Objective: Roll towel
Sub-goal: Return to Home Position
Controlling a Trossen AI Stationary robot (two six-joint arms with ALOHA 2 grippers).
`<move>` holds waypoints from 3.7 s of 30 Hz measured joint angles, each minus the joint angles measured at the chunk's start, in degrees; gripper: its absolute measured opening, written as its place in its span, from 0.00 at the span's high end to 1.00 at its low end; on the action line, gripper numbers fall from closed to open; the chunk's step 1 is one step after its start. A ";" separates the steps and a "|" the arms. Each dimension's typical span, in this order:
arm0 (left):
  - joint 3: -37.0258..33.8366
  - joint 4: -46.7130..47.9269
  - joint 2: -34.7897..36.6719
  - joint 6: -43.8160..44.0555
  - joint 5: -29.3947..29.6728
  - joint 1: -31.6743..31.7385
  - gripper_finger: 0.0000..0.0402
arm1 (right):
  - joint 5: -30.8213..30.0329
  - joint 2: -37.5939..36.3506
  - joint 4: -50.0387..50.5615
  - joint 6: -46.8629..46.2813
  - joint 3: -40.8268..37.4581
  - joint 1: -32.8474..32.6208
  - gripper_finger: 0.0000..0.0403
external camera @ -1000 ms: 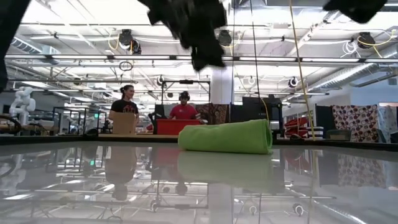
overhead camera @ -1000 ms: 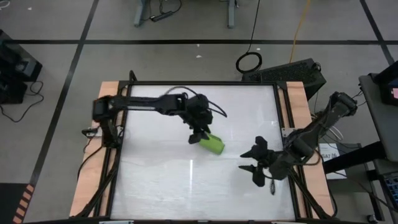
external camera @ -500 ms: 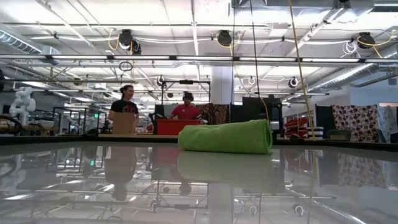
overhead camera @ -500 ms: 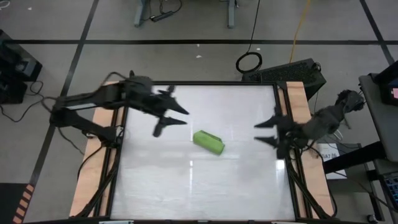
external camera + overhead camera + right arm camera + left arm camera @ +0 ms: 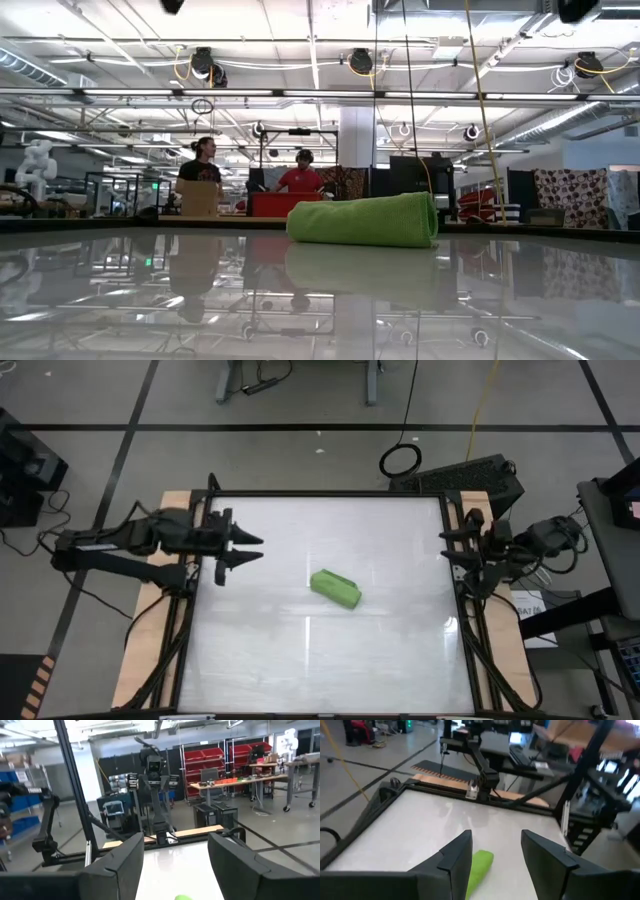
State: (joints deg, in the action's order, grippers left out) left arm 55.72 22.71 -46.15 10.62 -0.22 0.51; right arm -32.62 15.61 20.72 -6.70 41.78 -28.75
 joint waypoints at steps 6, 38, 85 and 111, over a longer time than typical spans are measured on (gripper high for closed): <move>-13.39 -6.21 9.08 6.84 6.25 -2.24 0.56 | -0.74 -9.68 -8.35 -4.72 -14.68 0.04 0.48; -55.32 -36.68 21.16 26.59 12.71 -8.48 0.56 | -7.83 -14.27 -25.25 -20.74 -40.96 2.49 0.48; -55.43 -35.90 21.15 26.46 12.65 -8.48 0.56 | -7.81 -14.27 -25.16 -20.71 -40.94 2.49 0.48; -55.47 -35.90 21.15 26.46 12.63 -8.48 0.56 | -7.78 -14.27 -25.16 -20.70 -40.94 2.47 0.48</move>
State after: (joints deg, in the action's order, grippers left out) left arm 0.25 -13.19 -24.99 37.08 12.40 -7.97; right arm -40.40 1.34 -4.45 -27.40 0.84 -26.28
